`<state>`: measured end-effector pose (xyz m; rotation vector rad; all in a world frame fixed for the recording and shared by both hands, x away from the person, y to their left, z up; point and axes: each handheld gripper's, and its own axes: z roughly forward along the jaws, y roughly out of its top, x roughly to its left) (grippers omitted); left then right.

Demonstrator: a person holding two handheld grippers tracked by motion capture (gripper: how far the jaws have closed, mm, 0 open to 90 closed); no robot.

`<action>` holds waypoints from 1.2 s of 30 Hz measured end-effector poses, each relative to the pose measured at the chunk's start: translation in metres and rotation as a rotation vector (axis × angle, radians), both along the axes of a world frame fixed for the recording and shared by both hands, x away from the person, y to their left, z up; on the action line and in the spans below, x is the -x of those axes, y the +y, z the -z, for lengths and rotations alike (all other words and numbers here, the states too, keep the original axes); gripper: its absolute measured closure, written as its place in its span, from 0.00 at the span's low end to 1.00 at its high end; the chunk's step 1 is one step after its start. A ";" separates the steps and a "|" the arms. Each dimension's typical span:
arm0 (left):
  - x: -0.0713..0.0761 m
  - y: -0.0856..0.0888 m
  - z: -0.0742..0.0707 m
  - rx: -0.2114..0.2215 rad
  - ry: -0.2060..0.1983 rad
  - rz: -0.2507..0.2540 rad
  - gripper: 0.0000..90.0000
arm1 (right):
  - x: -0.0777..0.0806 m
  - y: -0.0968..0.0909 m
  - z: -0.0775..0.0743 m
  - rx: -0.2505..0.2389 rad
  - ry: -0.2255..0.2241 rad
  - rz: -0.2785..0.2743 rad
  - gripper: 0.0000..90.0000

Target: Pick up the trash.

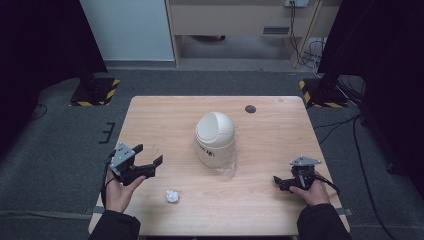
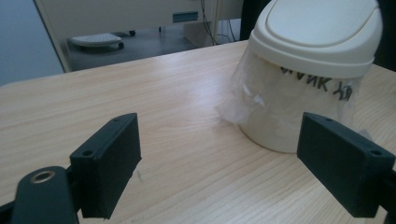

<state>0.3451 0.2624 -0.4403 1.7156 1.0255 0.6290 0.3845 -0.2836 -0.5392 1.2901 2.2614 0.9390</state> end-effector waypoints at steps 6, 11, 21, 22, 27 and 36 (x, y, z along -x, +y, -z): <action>-0.002 -0.011 -0.011 -0.010 -0.033 0.049 0.14 | 0.000 0.000 0.000 0.000 0.000 0.000 0.01; -0.003 -0.021 -0.017 -0.007 -0.043 0.082 0.14 | 0.000 0.000 0.000 0.000 0.000 0.001 0.01; -0.013 -0.042 -0.033 -0.027 -0.079 0.155 0.14 | 0.000 0.000 0.000 0.000 0.000 0.000 0.01; -0.014 -0.044 -0.034 -0.029 -0.082 0.161 0.14 | 0.000 0.000 0.000 0.000 0.000 0.000 0.01; -0.019 -0.054 -0.041 -0.033 -0.097 0.179 0.14 | 0.000 0.000 0.000 0.000 0.000 0.000 0.01; -0.030 -0.077 -0.046 -0.053 -0.095 0.236 0.14 | 0.000 0.000 0.000 0.001 -0.001 -0.001 0.01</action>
